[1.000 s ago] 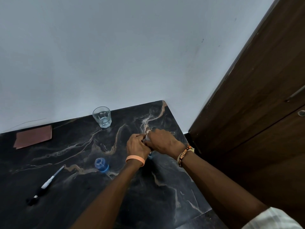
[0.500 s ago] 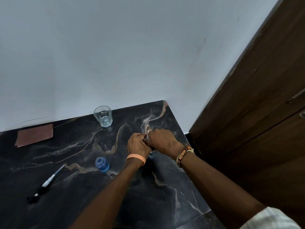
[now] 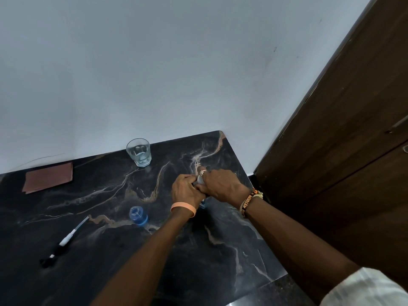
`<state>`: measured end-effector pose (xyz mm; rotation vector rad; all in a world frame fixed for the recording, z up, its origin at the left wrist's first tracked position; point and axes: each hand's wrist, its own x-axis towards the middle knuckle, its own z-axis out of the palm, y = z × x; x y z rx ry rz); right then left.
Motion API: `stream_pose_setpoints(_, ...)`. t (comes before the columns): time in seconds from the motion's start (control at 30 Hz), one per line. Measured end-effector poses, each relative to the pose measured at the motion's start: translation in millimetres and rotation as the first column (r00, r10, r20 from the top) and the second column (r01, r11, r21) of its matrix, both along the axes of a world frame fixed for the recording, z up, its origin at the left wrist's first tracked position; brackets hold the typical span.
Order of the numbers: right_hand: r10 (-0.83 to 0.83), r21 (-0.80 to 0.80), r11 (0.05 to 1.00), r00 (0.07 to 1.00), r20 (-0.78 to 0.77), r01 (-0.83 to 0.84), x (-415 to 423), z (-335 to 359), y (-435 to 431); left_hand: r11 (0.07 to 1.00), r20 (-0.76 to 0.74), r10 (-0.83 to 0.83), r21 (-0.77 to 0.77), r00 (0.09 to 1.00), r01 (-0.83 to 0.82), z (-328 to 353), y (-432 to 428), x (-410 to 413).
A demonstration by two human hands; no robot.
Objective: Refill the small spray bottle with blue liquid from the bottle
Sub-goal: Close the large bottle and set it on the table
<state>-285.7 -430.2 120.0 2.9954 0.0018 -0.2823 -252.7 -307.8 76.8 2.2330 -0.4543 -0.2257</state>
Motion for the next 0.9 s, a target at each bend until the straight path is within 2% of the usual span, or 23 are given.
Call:
stream_pose_setpoints(0.07,-0.001,-0.004,1.0,1.0,0.01,0.001,2,-5,-5,1.0,0.007,-0.002,-0.011,1.0,0.002,-1,1,0)
stream_pose_setpoints(0.2,0.233,-0.115,0.967,0.971,0.056,-0.226,16,-5,-15,1.0,0.003,0.008,0.016,1.0,-0.009,-4,0,3)
stream_pose_setpoints(0.27,0.267,-0.114,0.958,0.963,0.039,-0.262,18,-8,-19,1.0,0.011,0.009,0.021,1.0,-0.009,-6,0,3)
stream_pose_setpoints(0.47,0.005,0.077,0.997,0.986,0.164,-0.018,7,-36,-19,1.0,0.042,0.0,-0.018,0.999,0.0,-8,0,2)
stream_pose_setpoints(0.77,-0.063,0.163,0.986,0.993,0.102,0.046,4,-36,-15,0.999,0.042,-0.004,-0.042,0.999,0.005,-15,3,2)
stream_pose_setpoints(0.9,-0.182,0.295,0.944,0.979,0.092,0.148,-2,-40,-10,0.999,0.046,-0.008,-0.052,0.999,0.01,-22,3,4)
